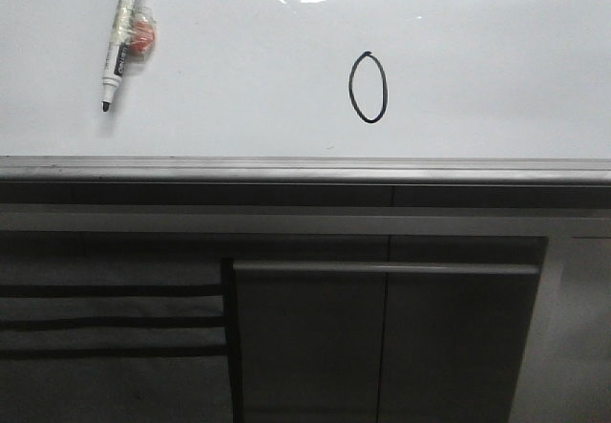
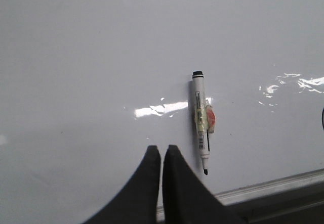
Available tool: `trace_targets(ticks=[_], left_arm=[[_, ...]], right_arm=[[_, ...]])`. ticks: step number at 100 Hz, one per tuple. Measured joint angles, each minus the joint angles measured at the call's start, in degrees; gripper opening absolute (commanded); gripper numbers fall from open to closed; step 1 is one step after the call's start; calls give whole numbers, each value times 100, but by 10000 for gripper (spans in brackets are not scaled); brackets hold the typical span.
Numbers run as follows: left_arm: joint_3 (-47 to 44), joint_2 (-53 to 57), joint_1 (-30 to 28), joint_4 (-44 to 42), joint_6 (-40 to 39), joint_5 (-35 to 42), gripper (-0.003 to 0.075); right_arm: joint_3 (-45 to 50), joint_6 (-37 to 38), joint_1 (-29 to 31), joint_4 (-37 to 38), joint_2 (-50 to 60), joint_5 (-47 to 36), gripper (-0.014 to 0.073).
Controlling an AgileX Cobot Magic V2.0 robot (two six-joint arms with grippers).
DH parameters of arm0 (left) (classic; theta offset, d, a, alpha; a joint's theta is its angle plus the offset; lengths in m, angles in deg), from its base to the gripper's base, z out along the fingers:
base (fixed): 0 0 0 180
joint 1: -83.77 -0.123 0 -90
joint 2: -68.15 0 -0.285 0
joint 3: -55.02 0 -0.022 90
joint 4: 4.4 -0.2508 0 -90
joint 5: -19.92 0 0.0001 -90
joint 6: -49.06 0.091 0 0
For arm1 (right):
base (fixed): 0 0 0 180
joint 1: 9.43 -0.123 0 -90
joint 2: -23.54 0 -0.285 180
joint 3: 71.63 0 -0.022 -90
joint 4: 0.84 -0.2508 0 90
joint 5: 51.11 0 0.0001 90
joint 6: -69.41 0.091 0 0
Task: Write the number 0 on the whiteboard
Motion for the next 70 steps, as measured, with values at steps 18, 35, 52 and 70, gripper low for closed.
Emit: trace_targets(ticks=[18,35,52,70], left_arm=[[-649,1308,-201,0,0,31,-20],[-1631,2375,-594,0,0,55,-20],[-2692,3027,-749,76,0,345,-20],[-2961,3188,-707,172,0,830,-20]], right_arm=[[0,0,0,0,0,0,-65],[0,0,0,0,0,0,-65],[0,0,0,0,0,0,-65],[0,0,0,0,0,0,-65]])
